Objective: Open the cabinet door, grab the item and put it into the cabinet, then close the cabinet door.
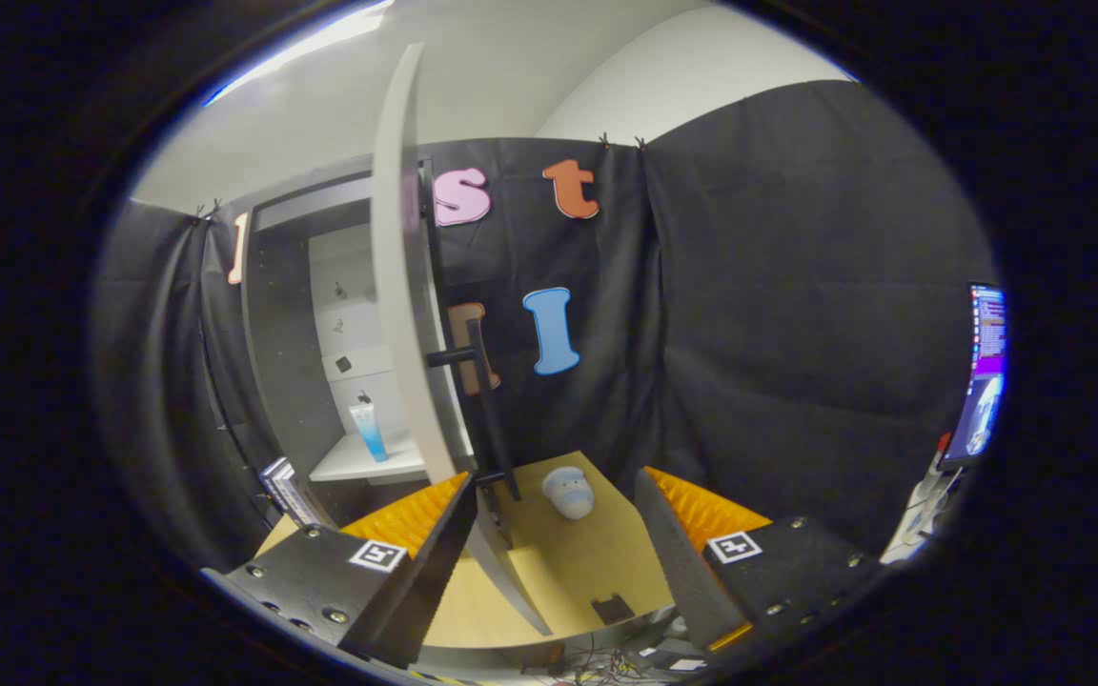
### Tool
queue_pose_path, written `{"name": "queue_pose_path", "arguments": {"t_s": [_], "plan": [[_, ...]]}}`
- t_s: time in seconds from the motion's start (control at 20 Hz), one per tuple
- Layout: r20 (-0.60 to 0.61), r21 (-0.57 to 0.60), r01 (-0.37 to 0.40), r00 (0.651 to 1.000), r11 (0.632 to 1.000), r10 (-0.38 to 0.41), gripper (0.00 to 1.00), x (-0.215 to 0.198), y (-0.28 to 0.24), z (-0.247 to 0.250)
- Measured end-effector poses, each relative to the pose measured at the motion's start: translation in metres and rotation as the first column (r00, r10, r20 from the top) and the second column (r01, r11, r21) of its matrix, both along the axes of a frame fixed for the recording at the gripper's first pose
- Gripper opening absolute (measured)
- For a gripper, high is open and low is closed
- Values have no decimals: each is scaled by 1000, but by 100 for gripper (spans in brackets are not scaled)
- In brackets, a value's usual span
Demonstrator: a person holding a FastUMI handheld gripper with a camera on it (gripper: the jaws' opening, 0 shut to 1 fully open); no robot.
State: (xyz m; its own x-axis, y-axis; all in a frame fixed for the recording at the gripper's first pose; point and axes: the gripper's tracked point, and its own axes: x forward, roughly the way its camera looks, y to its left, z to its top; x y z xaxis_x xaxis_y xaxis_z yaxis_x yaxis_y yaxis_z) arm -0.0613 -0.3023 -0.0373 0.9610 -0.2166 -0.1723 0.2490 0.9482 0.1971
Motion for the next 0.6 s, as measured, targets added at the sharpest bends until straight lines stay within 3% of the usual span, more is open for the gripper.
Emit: {"name": "queue_pose_path", "arguments": {"t_s": [0.3, 0.6], "plan": [[-14, 5, -117, 993, 993, 117, 98, 32, -1, -19], [8, 24, -284, 959, 959, 284, 97, 46, 37, -18]]}}
